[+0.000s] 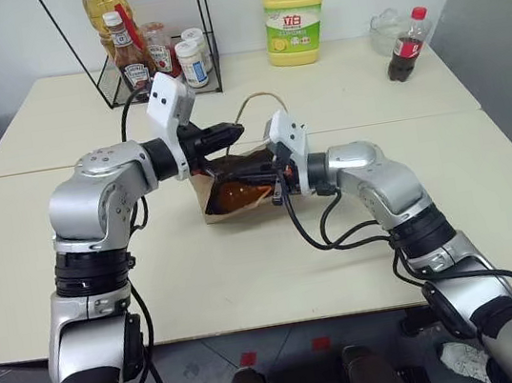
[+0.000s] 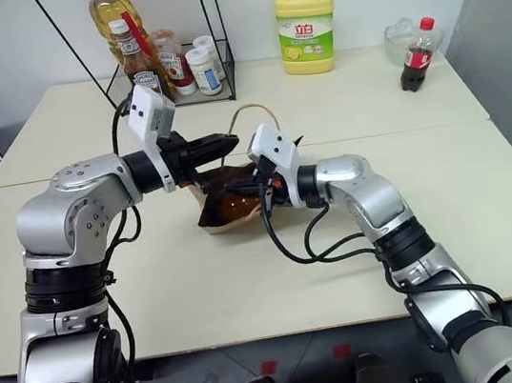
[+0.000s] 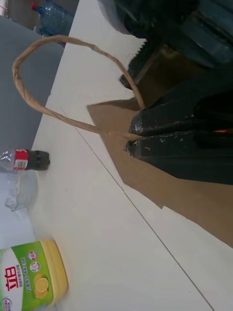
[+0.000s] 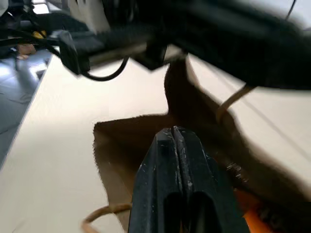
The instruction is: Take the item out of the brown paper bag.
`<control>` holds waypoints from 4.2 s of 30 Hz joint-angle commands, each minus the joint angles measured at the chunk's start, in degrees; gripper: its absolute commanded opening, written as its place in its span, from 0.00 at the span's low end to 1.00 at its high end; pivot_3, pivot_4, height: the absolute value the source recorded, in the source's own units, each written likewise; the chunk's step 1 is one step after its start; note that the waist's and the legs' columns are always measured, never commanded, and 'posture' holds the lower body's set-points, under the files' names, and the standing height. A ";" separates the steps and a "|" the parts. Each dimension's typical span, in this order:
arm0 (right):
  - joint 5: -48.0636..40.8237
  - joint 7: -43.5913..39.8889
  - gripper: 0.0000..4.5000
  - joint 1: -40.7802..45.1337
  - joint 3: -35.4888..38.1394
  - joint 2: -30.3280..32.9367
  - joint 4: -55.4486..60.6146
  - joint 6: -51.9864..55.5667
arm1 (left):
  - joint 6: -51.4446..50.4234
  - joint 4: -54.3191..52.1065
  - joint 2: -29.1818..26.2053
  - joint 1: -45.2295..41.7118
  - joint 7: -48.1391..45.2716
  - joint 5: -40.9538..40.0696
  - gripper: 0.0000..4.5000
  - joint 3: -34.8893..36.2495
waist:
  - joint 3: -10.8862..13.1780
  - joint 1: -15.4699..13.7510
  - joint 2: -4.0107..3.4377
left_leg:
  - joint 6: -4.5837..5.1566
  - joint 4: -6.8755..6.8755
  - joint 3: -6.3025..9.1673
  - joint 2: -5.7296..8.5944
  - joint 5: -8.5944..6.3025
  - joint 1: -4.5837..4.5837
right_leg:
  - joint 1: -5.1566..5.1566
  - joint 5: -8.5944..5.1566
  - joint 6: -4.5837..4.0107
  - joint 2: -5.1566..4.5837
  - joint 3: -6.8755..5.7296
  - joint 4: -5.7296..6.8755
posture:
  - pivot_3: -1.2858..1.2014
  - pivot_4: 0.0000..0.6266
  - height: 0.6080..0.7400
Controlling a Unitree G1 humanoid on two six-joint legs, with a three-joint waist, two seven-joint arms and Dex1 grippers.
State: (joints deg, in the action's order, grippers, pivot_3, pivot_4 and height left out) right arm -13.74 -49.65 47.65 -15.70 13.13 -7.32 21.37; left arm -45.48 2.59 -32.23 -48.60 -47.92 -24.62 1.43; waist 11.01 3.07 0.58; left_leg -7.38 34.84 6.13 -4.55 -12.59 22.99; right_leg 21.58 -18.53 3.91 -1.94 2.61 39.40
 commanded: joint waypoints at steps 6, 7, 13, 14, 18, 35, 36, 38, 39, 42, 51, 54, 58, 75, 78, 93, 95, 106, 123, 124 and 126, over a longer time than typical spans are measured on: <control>0.24 -5.17 0.01 -7.16 -2.28 2.61 10.88 -6.80 | 1.00 -2.80 -0.65 0.14 0.73 -0.34 0.00 0.90 | 0.00 0.10 0.00 | 0.00 0.00 0.00 0.00 0.00 -0.02 | -0.01 0.00 0.00 0.00 0.01 0.02 | 0.52 0.24 1.00; 0.61 -5.00 0.01 -6.97 -2.17 2.27 9.91 -7.34 | 0.99 -2.83 -0.59 0.10 0.80 -0.34 0.00 0.84 | 0.00 0.11 0.00 | 0.00 0.00 0.00 0.00 0.00 -0.04 | -0.01 0.00 0.00 0.00 0.01 0.04 | 0.52 0.24 1.00; 1.67 -5.22 0.01 -4.78 -1.91 0.24 2.26 -10.14 | 1.42 -2.32 -0.45 -0.45 0.63 -0.19 0.00 0.18 | 0.00 0.17 0.00 | 0.00 0.01 0.01 0.00 0.00 -0.03 | -0.02 0.00 0.00 0.00 0.01 0.03 | 0.52 0.24 1.00; 1.78 -6.21 0.01 -3.96 -2.30 0.03 0.43 -10.65 | 1.58 -2.08 -0.44 -0.64 0.43 -0.12 0.00 0.00 | 0.00 0.17 0.00 | 0.00 0.01 0.00 0.00 0.00 -0.03 | -0.02 0.00 0.00 0.00 0.01 0.03 | 0.52 0.24 1.00; 0.29 -10.65 0.01 -2.00 -3.13 -0.58 -2.82 -8.86 | 1.72 -2.08 -0.29 -0.75 0.25 -0.16 0.00 -0.25 | 0.00 0.18 0.00 | -0.01 0.01 0.00 0.00 0.00 -0.04 | -0.02 0.00 0.00 0.00 0.00 0.03 | 0.52 0.24 1.00; 6.63 -2.15 0.09 7.48 -1.44 -5.96 -20.33 -6.44 | 1.74 -3.06 -0.07 -0.06 0.75 -0.58 0.00 -0.56 | 0.00 0.16 0.00 | -0.01 0.01 0.01 0.00 0.00 -0.03 | -0.02 0.00 0.00 0.00 0.00 0.05 | 0.52 0.24 1.00; 8.24 -2.43 0.13 6.97 -2.60 -5.22 -20.06 -7.85 | 1.72 -3.09 -0.05 -0.02 0.82 -0.60 0.00 -0.52 | 0.00 0.17 0.00 | -0.01 0.01 0.01 0.00 0.00 -0.03 | -0.02 0.00 0.00 0.00 0.00 0.05 | 0.52 0.24 1.00; 11.59 -2.65 0.27 6.18 -4.78 -3.63 -19.49 -10.98 | 1.73 -3.06 0.01 -0.04 0.96 -0.61 0.00 -0.46 | 0.00 0.17 0.00 | -0.01 0.00 0.01 0.00 0.00 -0.03 | -0.01 0.00 0.00 0.00 0.00 0.04 | 0.52 0.24 1.00; 13.02 -2.70 0.35 5.96 -5.71 -2.90 -19.33 -12.48 | 1.74 -3.03 0.05 -0.05 1.03 -0.61 0.00 -0.45 | 0.00 0.18 0.00 | 0.00 0.00 0.01 0.00 0.00 -0.04 | -0.01 0.00 0.00 0.00 0.00 0.04 | 0.52 0.24 1.00; 16.93 -1.93 0.58 5.77 -7.67 -1.15 -19.20 -15.97 | 1.79 -3.18 0.23 0.05 0.99 -0.67 0.00 -0.60 | 0.00 0.18 0.00 | 0.00 0.00 0.01 0.00 0.00 -0.04 | -0.01 0.00 0.00 0.00 0.00 0.04 | 0.52 0.24 1.00; 32.13 6.38 0.89 10.64 -14.52 0.02 -29.80 -25.86 | 2.34 -1.98 0.87 -0.56 0.84 -0.22 0.00 -0.96 | 0.00 0.20 0.01 | -0.01 0.01 0.00 0.00 0.01 -0.05 | -0.03 0.00 0.00 0.00 0.01 0.04 | 0.52 0.24 1.00; 36.03 10.00 0.89 13.40 -16.18 -1.55 -36.48 -28.92 | 2.29 -1.94 0.86 -0.54 0.84 -0.23 0.00 -0.87 | 0.00 0.22 0.01 | -0.01 0.01 0.01 0.00 0.01 -0.06 | -0.02 0.00 0.00 0.00 0.01 0.05 | 0.52 0.24 1.00; 40.20 14.51 0.89 16.42 -18.04 -3.39 -45.14 -32.13 | 1.98 -2.38 0.77 -0.37 1.03 -0.34 0.00 -0.74 | -0.01 0.22 0.02 | -0.02 0.01 0.00 0.00 0.01 -0.06 | -0.03 0.00 -0.01 0.00 0.01 0.05 | 0.52 0.24 1.00; 32.74 5.85 0.74 11.73 -11.01 1.07 -31.84 -39.36 | 2.58 -1.38 0.12 -0.15 1.99 0.69 0.00 -0.58 | 0.00 0.08 0.01 | -0.05 0.01 0.02 0.00 0.03 -0.07 | -0.11 0.00 -0.01 -0.01 -0.01 0.02 | 0.52 0.24 1.00; 26.86 0.64 0.74 3.10 -8.52 5.18 -15.22 -37.92 | 3.50 0.34 0.63 -0.66 2.79 1.88 0.00 -1.06 | 0.00 -0.03 0.01 | -0.05 -0.02 0.02 0.00 0.03 -0.01 | -0.09 0.00 -0.01 -0.02 -0.02 -0.09 | 0.52 0.24 1.00; -1.75 7.28 0.74 -9.37 13.45 8.68 27.73 -4.91 | 7.74 7.17 2.04 -2.67 3.33 5.81 0.00 -2.42 | 0.01 -0.31 0.00 | -0.06 -0.02 0.02 0.01 0.03 0.01 | -0.15 0.01 0.00 -0.02 -0.02 -0.20 | 0.52 0.24 1.00; -2.60 11.39 0.74 -8.04 17.07 9.47 29.51 0.85 | 7.92 7.47 2.16 -2.69 3.24 6.11 0.00 -2.40 | 0.01 -0.35 0.00 | -0.06 -0.02 0.02 0.01 0.03 0.01 | -0.15 0.01 0.00 -0.02 -0.02 -0.20 | 0.52 0.24 1.00; 4.10 20.55 0.74 -9.66 23.54 21.79 13.56 15.51 | 8.17 7.21 2.40 -2.27 2.94 6.40 0.00 -2.63 | 0.02 -0.85 -0.01 | -0.04 -0.04 -0.02 0.02 0.02 0.02 | -0.15 0.01 0.00 -0.02 0.02 -0.26 | 0.52 0.24 1.00; 13.07 5.49 0.99 -12.64 8.15 30.19 -8.59 6.60 | 7.58 5.41 2.76 -1.84 3.47 5.98 0.00 -2.13 | 0.02 -0.14 -0.02 | -0.03 0.01 -0.10 0.02 0.02 0.00 | -0.22 0.02 0.02 -0.03 0.06 -0.36 | 0.52 0.24 1.00; 13.08 5.00 0.99 -12.56 8.16 30.18 -8.79 6.51 | 7.59 5.35 2.73 -1.79 3.46 5.98 0.00 -2.09 | 0.01 -0.11 -0.01 | -0.03 0.02 -0.11 0.02 0.02 0.00 | -0.23 0.02 0.03 -0.03 0.06 -0.37 | 0.52 0.24 1.00; 13.03 4.90 0.99 -12.55 8.64 30.19 -8.24 6.53 | 7.62 5.27 2.72 -1.75 3.48 5.98 0.00 -2.04 | 0.01 -0.11 -0.01 | -0.04 0.03 -0.11 0.02 0.02 0.00 | -0.23 0.03 0.05 -0.03 0.07 -0.37 | 0.52 0.24 1.00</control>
State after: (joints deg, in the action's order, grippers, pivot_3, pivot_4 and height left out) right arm -0.98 -43.95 34.88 -7.52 43.30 -15.96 28.28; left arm -38.30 10.02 -29.29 -49.96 -44.42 -18.04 -1.82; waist 11.02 2.96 0.57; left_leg -7.42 34.86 6.03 -4.53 -12.57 22.98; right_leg 21.35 -18.50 3.96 -1.97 2.67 39.05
